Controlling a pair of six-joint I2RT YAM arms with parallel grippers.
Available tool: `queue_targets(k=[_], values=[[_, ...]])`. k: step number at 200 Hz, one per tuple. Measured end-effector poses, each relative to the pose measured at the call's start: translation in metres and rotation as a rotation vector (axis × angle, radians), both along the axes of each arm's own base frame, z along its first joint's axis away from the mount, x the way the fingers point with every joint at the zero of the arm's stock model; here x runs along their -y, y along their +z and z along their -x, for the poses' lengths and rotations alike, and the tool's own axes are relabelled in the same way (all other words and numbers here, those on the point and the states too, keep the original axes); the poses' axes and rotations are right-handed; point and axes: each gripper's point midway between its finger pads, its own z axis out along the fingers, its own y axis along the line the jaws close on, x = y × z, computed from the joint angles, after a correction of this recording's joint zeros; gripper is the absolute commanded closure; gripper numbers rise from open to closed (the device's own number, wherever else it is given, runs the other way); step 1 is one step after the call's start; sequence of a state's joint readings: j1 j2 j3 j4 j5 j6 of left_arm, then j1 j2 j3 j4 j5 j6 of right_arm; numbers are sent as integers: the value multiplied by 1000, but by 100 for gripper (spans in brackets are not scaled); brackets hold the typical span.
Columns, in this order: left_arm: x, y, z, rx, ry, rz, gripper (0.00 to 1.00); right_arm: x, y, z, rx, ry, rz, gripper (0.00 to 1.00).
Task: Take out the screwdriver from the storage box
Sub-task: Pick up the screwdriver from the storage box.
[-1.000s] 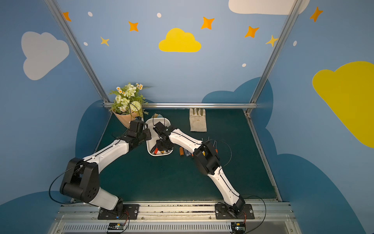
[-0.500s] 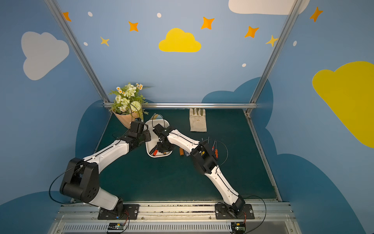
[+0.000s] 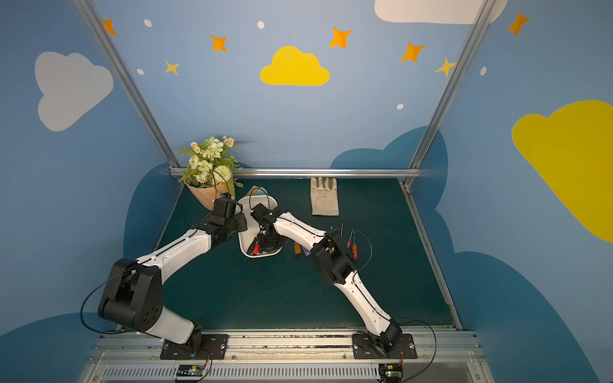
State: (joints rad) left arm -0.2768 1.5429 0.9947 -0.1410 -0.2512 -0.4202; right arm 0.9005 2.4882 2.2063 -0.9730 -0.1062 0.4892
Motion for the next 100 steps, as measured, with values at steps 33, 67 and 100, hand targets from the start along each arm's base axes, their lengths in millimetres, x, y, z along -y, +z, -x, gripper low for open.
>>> queue_targets(k=[33,67,100], values=[[-1,0,0,-1,4,9,98,2,2,0,21,3,-11,100],[0,-1,0,-5,-3,18,98,8,9,5,38,24,-25,100],[-3,0,-1,-4,4,20,98,12,33,6,77,41,-56,100]])
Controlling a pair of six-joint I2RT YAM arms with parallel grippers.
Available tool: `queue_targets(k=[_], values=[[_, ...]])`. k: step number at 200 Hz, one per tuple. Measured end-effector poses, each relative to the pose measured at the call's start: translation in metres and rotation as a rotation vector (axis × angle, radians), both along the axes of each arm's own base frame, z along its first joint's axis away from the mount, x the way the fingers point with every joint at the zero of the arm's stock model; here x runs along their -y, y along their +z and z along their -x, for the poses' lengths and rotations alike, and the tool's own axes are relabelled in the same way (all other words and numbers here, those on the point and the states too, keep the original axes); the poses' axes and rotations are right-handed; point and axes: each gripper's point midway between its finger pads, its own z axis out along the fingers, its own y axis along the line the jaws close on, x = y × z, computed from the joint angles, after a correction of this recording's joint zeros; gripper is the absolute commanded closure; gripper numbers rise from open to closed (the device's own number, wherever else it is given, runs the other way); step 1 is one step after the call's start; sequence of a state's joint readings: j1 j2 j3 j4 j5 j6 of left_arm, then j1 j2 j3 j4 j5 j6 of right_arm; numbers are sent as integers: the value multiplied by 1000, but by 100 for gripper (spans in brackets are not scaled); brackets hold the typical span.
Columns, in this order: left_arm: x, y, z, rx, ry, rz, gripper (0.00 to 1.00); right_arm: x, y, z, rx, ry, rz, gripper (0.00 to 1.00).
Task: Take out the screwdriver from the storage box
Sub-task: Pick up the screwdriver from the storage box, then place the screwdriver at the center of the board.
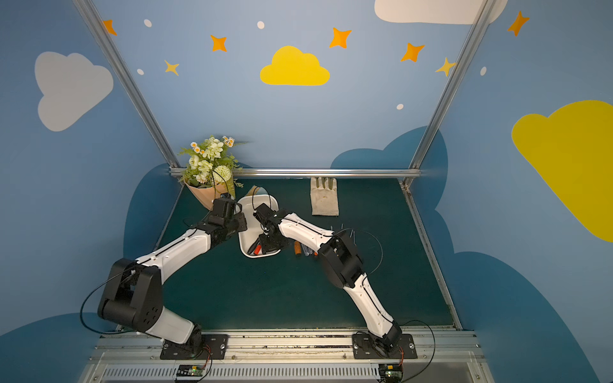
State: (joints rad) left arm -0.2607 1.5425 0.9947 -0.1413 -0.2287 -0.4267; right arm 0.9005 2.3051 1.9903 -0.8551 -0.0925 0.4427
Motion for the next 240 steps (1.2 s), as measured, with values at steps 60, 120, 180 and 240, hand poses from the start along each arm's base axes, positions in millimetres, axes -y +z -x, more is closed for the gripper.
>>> queue_targets(k=[60,120,180,240], values=[[-5,0,-1,0,13,-2,98,-3,38,-5,73,15,-58,100],[-7,0,-1,2,21,-7,98,-1,48,-5,88,27,-69,100],[-22,0,-3,5,62,-24,98,11,93,-10,155,9,-122,100],[-36,0,-5,5,99,-29,98,46,111,-25,189,-42,-115,100]])
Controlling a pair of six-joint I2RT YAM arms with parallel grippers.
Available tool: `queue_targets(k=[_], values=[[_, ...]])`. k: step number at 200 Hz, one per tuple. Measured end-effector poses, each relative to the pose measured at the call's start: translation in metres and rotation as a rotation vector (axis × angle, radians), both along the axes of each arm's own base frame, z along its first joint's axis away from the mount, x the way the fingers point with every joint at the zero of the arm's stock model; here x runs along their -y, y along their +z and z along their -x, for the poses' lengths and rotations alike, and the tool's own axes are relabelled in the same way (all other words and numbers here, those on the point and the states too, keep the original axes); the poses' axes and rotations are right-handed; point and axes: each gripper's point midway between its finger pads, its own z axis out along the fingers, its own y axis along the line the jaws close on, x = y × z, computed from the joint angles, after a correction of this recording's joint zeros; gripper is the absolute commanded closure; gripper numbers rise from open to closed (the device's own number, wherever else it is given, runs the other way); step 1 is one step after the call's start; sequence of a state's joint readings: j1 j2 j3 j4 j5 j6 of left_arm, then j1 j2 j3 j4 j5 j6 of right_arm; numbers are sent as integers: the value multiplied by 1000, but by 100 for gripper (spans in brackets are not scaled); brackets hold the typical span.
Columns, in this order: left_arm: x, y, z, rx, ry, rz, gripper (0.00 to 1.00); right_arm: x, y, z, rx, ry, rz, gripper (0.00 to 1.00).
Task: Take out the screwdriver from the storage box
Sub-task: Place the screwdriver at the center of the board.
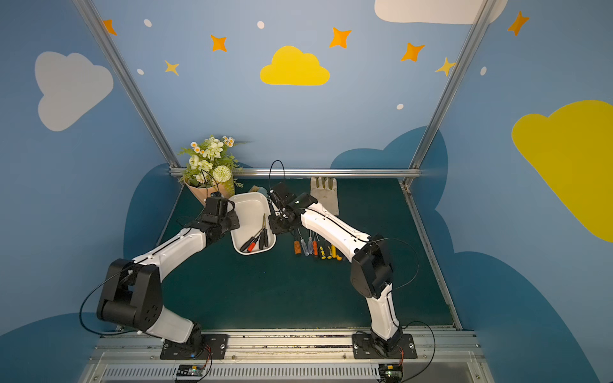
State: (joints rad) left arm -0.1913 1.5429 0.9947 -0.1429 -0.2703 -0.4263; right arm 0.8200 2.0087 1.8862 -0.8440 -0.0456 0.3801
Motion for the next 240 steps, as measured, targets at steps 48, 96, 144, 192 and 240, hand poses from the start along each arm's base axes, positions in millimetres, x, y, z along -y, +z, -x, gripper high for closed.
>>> queue_targets(k=[48,96,144,192,240], values=[[-7,-1,0,-5,16,0,98,26,-39,-4,-93,4,127,100],[-9,-1,0,-8,21,4,98,36,-91,8,-216,28,249,100],[-9,-1,0,-8,22,10,98,35,-115,15,-290,39,294,100],[-8,-2,1,-13,20,12,98,35,-130,19,-337,38,319,100],[-8,-2,2,-14,20,18,98,35,-142,22,-377,34,340,99]])
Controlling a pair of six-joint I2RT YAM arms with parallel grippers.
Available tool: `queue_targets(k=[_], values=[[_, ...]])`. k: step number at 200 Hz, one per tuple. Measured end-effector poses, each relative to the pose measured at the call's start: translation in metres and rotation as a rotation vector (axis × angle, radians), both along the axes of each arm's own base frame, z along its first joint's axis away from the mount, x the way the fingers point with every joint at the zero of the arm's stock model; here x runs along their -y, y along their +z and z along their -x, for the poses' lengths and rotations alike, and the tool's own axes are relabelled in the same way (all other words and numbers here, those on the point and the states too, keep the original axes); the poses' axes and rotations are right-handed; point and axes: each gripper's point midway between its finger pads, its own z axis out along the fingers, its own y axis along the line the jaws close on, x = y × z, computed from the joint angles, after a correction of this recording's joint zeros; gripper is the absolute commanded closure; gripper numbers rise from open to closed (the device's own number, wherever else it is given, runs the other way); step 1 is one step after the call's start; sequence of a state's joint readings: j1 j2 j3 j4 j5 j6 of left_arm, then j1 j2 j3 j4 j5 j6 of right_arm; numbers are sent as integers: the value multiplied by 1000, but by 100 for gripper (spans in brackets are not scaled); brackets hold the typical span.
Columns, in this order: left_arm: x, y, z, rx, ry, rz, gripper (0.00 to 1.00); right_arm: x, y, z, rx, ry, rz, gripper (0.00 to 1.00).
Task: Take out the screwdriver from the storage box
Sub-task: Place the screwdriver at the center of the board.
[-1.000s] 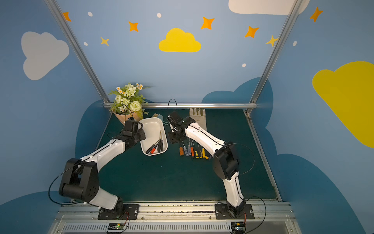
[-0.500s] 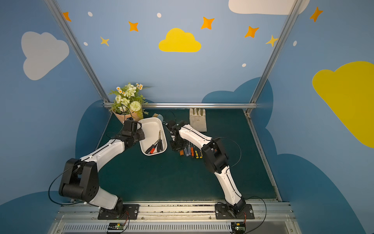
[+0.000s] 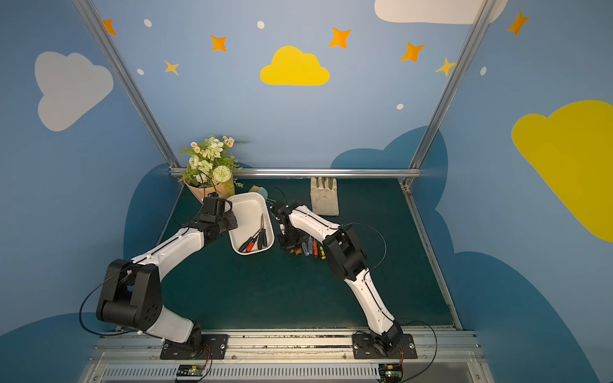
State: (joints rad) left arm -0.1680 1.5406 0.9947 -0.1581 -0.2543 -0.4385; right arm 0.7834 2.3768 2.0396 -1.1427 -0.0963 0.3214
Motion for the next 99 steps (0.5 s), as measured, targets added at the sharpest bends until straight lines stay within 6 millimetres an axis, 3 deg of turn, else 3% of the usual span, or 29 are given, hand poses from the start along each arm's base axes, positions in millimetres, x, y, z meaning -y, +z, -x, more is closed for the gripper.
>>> queue_targets(k=[62,99], values=[[-1,5,0,13,5,5,98,3,-6,3,-27,-16,27,78],[-1,5,1,10,3,8,98,4,-7,4,-33,-16,29,73]])
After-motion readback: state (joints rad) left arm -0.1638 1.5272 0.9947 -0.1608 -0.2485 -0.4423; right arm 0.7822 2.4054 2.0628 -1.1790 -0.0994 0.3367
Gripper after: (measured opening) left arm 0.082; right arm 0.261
